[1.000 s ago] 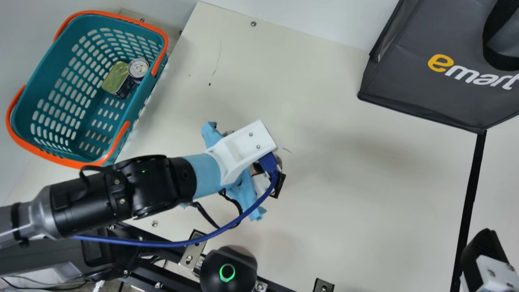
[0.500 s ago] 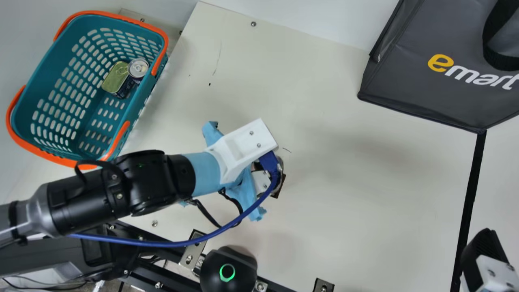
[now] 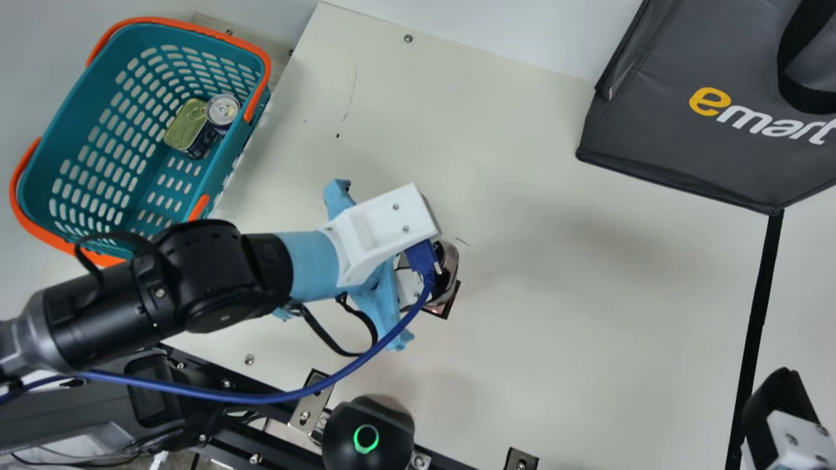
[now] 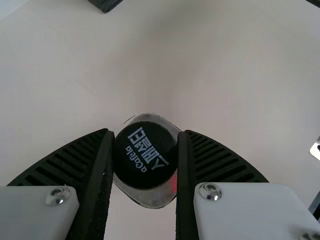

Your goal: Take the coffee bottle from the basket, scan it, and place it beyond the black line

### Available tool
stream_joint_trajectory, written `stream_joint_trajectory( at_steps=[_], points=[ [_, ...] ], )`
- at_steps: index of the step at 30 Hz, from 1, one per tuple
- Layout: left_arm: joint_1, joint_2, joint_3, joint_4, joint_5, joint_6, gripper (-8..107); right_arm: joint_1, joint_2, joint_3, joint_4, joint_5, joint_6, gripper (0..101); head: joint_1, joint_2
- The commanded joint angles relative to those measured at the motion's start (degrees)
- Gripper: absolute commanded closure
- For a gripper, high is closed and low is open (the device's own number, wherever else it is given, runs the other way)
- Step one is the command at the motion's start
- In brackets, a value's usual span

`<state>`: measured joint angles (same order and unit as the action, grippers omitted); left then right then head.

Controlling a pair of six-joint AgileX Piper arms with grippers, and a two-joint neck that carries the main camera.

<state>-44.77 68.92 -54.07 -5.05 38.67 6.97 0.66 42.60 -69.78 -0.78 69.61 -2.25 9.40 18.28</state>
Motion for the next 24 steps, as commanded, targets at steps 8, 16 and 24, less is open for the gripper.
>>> stream_joint_trajectory(
  at_steps=[8, 16, 24],
  points=[
    [4.2, -1.9, -0.2, -5.5, 2.5, 10.5, 89, 0.0, 0.0, 0.0, 0.0, 0.0, 0.0, 10, -1.5, 0.1],
    [7.2, -3.1, -0.8, -8.3, 4.8, 15.1, 89, 0.0, 0.0, 0.0, 0.0, 0.0, 0.0, 10, -1.5, 0.1],
    [8.0, -4.3, -1.2, -9.4, 6.6, 15.7, 89, 0.0, 0.0, 0.0, 0.0, -0.1, 0.0, 10, -1.5, 0.1]
  ],
)
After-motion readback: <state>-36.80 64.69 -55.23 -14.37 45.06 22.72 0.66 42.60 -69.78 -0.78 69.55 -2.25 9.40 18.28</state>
